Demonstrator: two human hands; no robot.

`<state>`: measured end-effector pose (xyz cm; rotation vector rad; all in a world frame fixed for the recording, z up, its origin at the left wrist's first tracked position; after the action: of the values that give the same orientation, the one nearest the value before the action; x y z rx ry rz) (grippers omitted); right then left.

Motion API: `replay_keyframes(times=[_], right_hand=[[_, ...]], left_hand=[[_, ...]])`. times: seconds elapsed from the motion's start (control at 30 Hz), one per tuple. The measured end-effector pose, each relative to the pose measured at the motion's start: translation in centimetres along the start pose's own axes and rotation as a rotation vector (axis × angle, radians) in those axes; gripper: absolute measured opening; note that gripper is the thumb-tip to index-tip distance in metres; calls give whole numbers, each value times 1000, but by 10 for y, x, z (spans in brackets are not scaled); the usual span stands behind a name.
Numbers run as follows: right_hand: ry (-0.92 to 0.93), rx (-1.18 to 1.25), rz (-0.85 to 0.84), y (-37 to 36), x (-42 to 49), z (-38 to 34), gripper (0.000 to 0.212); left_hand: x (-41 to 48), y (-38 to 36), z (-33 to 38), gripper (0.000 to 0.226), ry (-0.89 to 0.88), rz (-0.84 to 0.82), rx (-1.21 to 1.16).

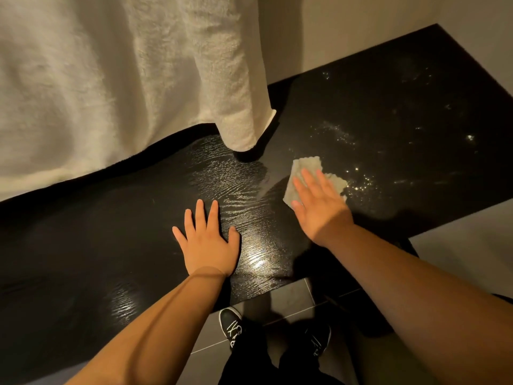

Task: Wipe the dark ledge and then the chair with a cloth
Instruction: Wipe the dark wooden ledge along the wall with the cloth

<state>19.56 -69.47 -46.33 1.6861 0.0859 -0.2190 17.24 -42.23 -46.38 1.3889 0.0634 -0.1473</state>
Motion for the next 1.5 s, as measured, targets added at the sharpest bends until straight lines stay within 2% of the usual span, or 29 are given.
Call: replay_keyframes(times=[0.07, 0.23, 0.33, 0.37, 0.47, 0.53, 0.6, 0.67, 0.73, 0.8, 0.87, 1.0, 1.07, 1.1, 1.17, 1.27, 1.37, 1.43, 1.5], right_hand=[[-29, 11, -46, -10, -8, -7, 69], [342, 54, -98, -21, -41, -78, 66], [429, -68, -107, -22, -5, -72, 71], [393, -96, -80, -19, 12, -61, 70], [57, -49, -65, -11, 44, -9, 69], [-48, -26, -38, -11, 41, 4, 71], [39, -60, -75, -16, 28, -15, 76], [285, -118, -150, -28, 4, -55, 83], [469, -66, -181, -34, -16, -86, 77], [515, 0, -183, -27, -7, -94, 69], [445, 33, -120, -15, 19, -79, 69], [34, 49, -83, 0, 60, -12, 79], [-34, 5, -65, -4, 61, -3, 80], [-14, -34, -57, -7, 58, -10, 81], [156, -90, -77, -15, 45, -42, 77], [447, 18, -103, -14, 12, -96, 71], [602, -9, -125, -19, 17, -105, 64], [503, -33, -69, -14, 38, -81, 60], [243, 24, -64, -5, 59, -37, 66]], left_hand=[[1, 0, 0, 78, -2, -2, -1], [1, 1, 1, 77, 4, 17, 14], [1, 0, 1, 76, 6, 2, 6], [2, -1, 1, 75, 8, -3, 3], [1, -2, -1, 75, 5, -12, -3], [2, -1, -1, 75, 1, -11, -6], [3, -2, -1, 75, 2, -17, -6], [3, -2, -2, 75, 9, -21, -4], [2, -1, -1, 75, 13, -22, -8], [3, 0, -1, 76, 14, -19, -10], [5, 0, 0, 77, 12, -22, -9], [3, 0, -1, 77, 9, -17, -11], [2, 0, -1, 77, 9, -17, -9], [2, 0, -1, 77, 11, -25, -9], [1, -1, -1, 78, 22, -47, -6], [2, 3, 0, 79, 28, -59, 12], [4, 4, 2, 79, 25, -38, 6], [4, 2, 1, 77, 23, -32, 0], [2, 1, 0, 76, 21, -23, -4]])
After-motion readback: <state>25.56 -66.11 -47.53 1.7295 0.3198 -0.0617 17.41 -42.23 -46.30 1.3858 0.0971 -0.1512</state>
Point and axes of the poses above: each hand's wrist, its own x-axis towards the middle knuckle, its own y-axis out of the back of the hand, z = x × y, the point moved 8 cm from there along x, towards the middle knuckle, and after that the axes turned 9 degrees about -y, right-handed, at the moved point
